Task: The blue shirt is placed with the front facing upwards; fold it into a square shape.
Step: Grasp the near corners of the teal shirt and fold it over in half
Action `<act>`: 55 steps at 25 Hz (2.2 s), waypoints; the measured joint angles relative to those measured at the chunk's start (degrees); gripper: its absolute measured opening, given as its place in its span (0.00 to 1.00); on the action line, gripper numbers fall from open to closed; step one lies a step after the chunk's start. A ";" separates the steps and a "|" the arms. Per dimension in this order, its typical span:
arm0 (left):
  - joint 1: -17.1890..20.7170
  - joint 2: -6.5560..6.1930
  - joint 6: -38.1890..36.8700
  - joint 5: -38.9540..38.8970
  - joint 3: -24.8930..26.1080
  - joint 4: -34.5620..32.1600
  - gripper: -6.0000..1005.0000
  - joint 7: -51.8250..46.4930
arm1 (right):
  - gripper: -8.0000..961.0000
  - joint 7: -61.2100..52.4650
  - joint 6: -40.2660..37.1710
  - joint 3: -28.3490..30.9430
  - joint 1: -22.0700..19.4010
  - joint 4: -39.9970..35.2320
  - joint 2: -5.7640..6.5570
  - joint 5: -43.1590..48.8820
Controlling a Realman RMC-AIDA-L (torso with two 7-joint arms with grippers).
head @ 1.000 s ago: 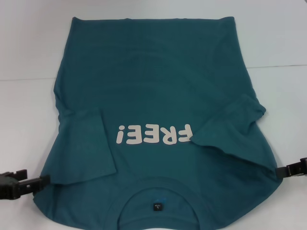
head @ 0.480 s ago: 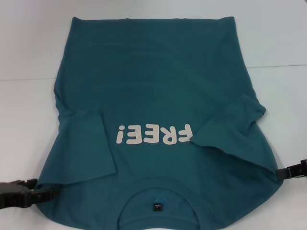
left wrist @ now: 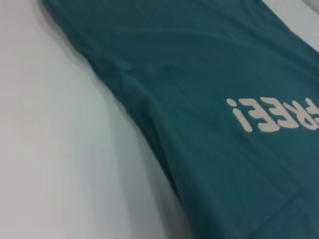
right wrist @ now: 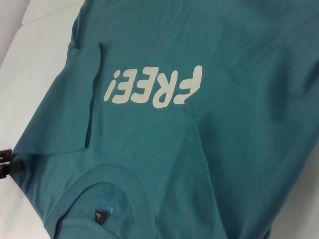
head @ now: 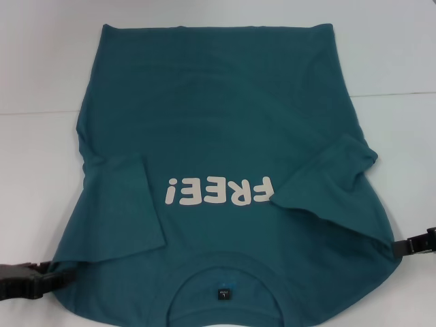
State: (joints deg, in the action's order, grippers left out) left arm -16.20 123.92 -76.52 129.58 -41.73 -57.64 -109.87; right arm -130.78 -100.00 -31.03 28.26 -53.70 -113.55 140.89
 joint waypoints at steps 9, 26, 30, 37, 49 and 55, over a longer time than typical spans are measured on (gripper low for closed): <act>-0.32 0.13 0.01 1.48 -0.19 -0.39 0.39 -1.72 | 0.04 0.00 -0.88 1.64 -0.07 0.00 0.00 -0.51; 0.43 0.09 -6.44 -0.41 0.65 -3.33 0.03 -5.46 | 0.04 0.45 -3.58 4.46 -2.37 -0.52 0.56 -4.17; 1.04 0.09 -10.72 -3.05 2.18 -4.03 0.03 -5.97 | 0.04 1.31 -4.92 4.63 -4.03 -0.52 0.76 -6.03; 2.54 0.22 -15.87 -7.02 2.68 -4.31 0.03 -7.23 | 0.04 2.93 -6.92 8.91 -5.66 -0.03 0.67 -6.86; 8.69 0.52 -22.97 -11.13 2.38 -4.26 0.03 -6.63 | 0.04 4.97 -11.58 15.58 -10.05 2.59 0.01 -10.73; 10.56 0.53 -24.96 -11.54 2.50 -4.29 0.03 -6.61 | 0.04 5.24 -12.05 15.46 -12.58 3.04 0.00 -10.46</act>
State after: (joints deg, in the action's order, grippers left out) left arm -5.64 124.45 -101.48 118.04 -39.23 -61.93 -116.49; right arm -125.54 -112.05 -15.57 15.68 -50.66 -113.55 130.43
